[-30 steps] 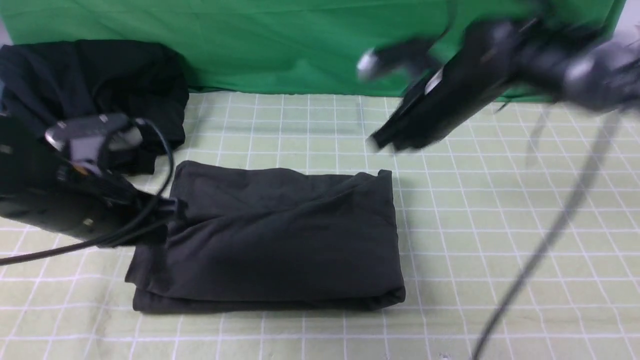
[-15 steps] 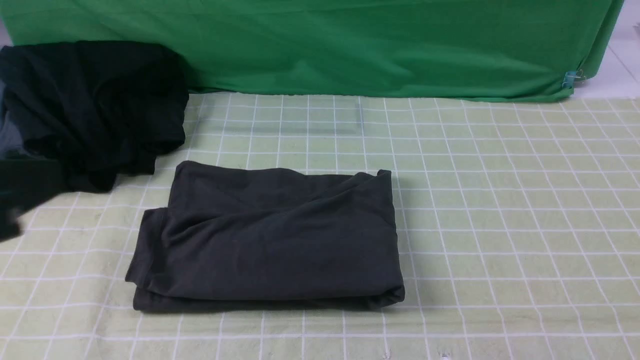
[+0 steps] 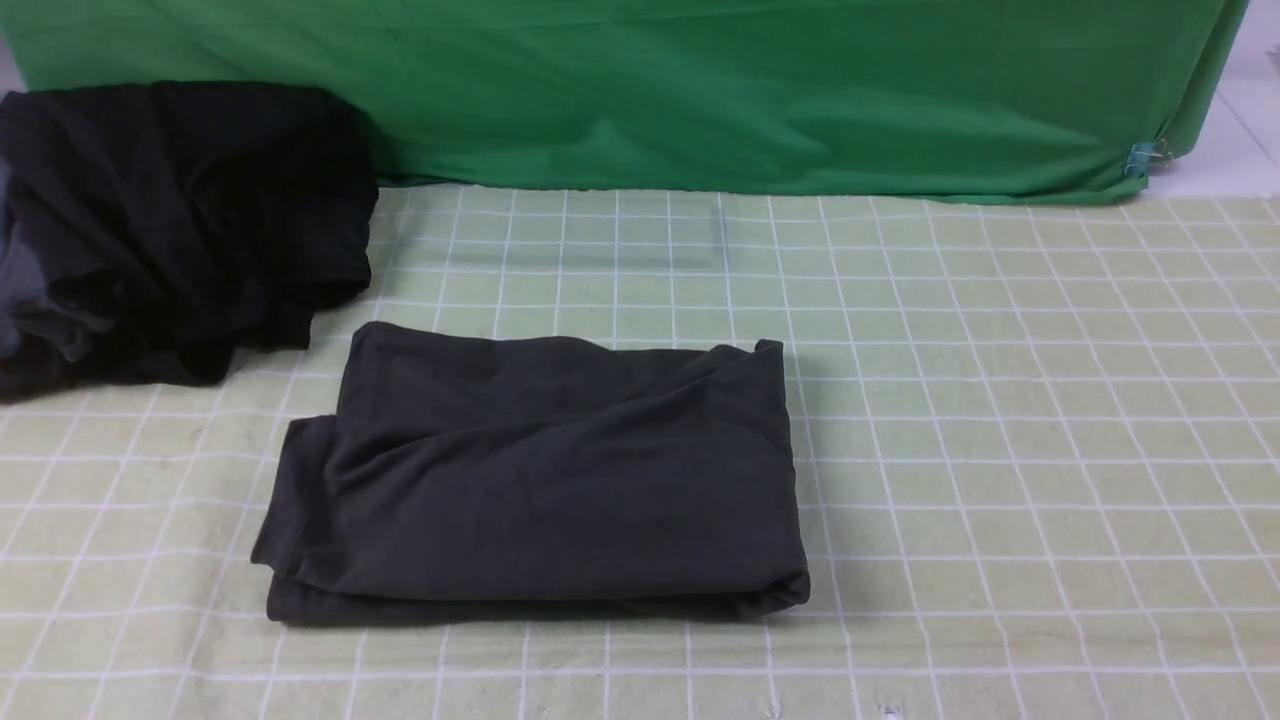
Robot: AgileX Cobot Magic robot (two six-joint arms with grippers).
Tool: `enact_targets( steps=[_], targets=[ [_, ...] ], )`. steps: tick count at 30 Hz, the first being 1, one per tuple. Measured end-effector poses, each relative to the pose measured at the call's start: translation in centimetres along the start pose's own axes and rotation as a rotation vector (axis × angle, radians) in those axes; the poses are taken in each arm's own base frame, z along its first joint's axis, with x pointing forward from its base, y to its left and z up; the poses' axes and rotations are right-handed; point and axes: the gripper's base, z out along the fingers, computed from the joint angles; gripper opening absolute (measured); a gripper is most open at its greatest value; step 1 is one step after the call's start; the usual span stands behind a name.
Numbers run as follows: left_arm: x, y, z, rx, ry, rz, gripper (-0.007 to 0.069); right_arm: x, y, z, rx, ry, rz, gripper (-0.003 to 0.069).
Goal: Fold a long-sleeved shirt over a green coffee tablecloth.
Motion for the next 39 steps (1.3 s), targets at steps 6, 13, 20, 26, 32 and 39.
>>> enact_targets(
  steps=[6, 13, 20, 26, 32, 39],
  targets=[
    [0.9, 0.3, 0.6, -0.001, 0.010, -0.029, -0.0003, -0.2, 0.0, -0.1, -0.001, -0.021, -0.001, 0.0113],
    [-0.3, 0.6, 0.6, -0.028, -0.115, -0.009, -0.0003, -0.1, 0.0, -0.1, 0.000, -0.007, -0.001, 0.0153],
    [-0.7, 0.6, 0.5, -0.029, -0.159, -0.007, -0.0001, -0.1, 0.0, -0.1, 0.000, -0.006, 0.001, 0.0174],
    [-0.8, 0.7, 0.5, -0.052, -0.167, 0.050, -0.0001, -0.1, 0.0, -0.1, 0.000, -0.006, 0.001, 0.0184],
    [-0.3, 1.6, 0.8, -0.130, -0.192, 0.144, 0.0001, -0.1, 0.0, -0.1, 0.000, -0.006, 0.001, 0.0197],
    [6.1, 4.6, 3.1, -0.336, -0.319, 0.197, 0.0001, -0.1, 0.0, -0.1, 0.000, -0.006, 0.001, 0.0214]
  ],
)
